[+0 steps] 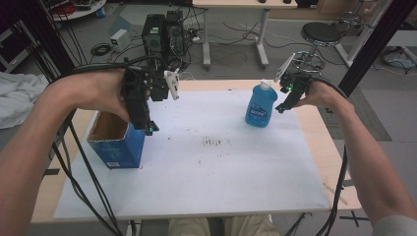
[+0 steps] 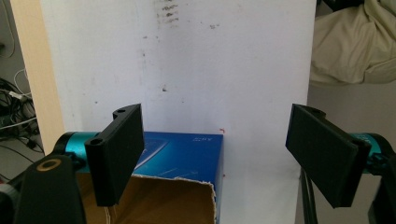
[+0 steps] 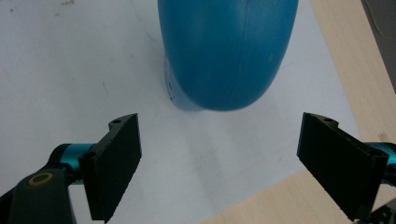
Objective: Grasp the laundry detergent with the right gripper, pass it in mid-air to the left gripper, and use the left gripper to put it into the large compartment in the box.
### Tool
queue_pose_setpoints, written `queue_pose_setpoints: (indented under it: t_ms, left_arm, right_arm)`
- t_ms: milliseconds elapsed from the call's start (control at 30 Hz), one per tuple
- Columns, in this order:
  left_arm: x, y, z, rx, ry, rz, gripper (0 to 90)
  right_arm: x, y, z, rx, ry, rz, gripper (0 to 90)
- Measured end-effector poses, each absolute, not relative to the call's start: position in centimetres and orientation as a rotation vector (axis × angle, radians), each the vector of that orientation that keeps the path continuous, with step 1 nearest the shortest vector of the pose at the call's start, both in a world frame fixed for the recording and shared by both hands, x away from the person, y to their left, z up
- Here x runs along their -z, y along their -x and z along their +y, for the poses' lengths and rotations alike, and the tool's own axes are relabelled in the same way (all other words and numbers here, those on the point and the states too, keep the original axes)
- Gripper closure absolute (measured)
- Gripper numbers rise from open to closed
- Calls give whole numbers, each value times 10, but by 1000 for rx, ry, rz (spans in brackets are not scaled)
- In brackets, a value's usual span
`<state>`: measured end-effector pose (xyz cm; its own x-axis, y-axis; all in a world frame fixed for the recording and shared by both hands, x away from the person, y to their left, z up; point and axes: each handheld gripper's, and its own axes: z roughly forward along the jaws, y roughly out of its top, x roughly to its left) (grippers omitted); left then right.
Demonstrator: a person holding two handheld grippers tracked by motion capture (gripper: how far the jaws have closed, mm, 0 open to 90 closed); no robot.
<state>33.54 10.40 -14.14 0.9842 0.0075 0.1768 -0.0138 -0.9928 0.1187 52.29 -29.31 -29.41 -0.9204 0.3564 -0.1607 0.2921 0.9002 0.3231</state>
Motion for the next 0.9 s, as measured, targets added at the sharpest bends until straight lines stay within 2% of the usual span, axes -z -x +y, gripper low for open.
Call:
queue_pose_setpoints:
  t_ms: [900]
  left_arm:
    - [143, -336, 107, -257, -3004, 15, 196]
  right_arm:
    - [333, -527, -289, -807, -647, 2713, 131]
